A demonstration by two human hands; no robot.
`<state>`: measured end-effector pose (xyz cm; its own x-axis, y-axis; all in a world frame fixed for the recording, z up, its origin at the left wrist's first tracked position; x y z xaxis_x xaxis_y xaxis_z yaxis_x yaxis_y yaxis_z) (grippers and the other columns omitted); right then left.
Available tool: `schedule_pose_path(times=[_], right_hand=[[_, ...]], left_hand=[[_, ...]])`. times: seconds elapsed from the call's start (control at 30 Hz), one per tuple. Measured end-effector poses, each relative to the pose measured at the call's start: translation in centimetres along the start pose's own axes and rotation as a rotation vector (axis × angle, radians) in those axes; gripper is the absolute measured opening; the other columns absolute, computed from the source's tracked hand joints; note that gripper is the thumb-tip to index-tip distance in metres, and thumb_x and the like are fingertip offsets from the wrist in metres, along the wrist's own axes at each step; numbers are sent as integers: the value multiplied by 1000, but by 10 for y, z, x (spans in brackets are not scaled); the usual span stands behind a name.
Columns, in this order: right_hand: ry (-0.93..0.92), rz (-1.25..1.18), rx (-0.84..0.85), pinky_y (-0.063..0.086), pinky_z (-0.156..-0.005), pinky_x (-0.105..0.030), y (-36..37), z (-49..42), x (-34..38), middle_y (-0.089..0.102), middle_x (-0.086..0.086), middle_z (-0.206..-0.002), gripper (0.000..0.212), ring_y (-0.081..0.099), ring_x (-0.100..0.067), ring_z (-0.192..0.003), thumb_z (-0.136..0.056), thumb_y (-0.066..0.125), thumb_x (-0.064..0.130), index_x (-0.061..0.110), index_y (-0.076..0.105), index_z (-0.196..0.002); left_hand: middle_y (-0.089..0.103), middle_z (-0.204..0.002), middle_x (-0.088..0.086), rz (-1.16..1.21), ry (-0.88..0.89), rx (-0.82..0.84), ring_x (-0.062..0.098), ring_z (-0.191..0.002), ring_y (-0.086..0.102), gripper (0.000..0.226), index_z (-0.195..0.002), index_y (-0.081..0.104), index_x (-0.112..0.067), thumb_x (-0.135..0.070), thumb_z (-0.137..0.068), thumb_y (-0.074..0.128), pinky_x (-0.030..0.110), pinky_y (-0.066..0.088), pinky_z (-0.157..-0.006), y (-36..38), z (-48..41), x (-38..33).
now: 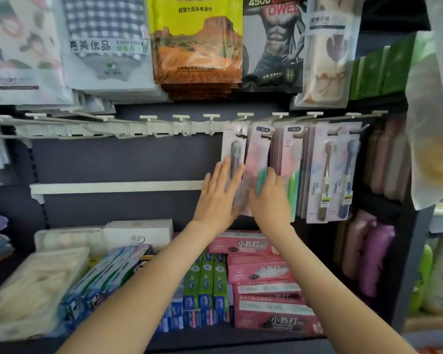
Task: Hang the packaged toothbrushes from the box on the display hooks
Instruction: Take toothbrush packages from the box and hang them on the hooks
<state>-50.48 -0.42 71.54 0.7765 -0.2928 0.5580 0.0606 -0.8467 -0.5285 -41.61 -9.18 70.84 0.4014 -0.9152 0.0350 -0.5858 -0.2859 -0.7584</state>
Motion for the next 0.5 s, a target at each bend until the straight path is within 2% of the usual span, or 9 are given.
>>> schedule_pose_path(times=[0.13, 0.23, 0.4, 0.5], right_hand=[[-60, -6, 3, 44, -91, -40, 9, 49, 8, 46, -16, -133, 58, 48, -32, -119, -95, 53, 16, 1, 29, -145], [-119, -53, 32, 41, -92, -33, 18, 102, 19, 49, -15, -131, 52, 47, -30, -120, -91, 54, 6, 1, 37, -139], [-91, -89, 236, 41, -83, -36, 61, 213, 39, 51, -13, -125, 46, 50, -32, -114, -92, 56, 9, 3, 42, -135], [-50, -77, 363, 42, -76, -35, 93, 283, 42, 50, -11, -127, 48, 53, -31, -110, -93, 57, 13, 7, 41, -138]], left_hand=[[-15, -160, 11, 136, -14, 34, 22, -147, -16, 94, -145, -17, -27, -23, -92, 61, 38, -6, -120, -3, 55, 3], [-8, -162, 9, 244, -64, 73, 23, -149, -5, 92, -149, -11, -25, -22, -92, 61, 37, 2, -121, -9, 114, 10], [24, -157, 13, 358, -117, 148, 26, -145, 23, 74, -152, 21, -9, -19, -91, 63, 28, 13, -116, -10, 236, 29], [37, -150, 16, 354, -54, 254, 29, -138, 36, 74, -147, 32, -2, -18, -86, 70, 36, 29, -113, 1, 314, 40]])
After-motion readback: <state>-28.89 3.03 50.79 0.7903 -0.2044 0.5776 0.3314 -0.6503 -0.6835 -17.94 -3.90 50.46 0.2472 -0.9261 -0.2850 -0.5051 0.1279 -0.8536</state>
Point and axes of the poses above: each hand's wrist, its own z-axis away from the middle knuckle, its own y-axis out of the palm, x = y × z, the point moved 3 cm from there along -z, towards the middle knuckle
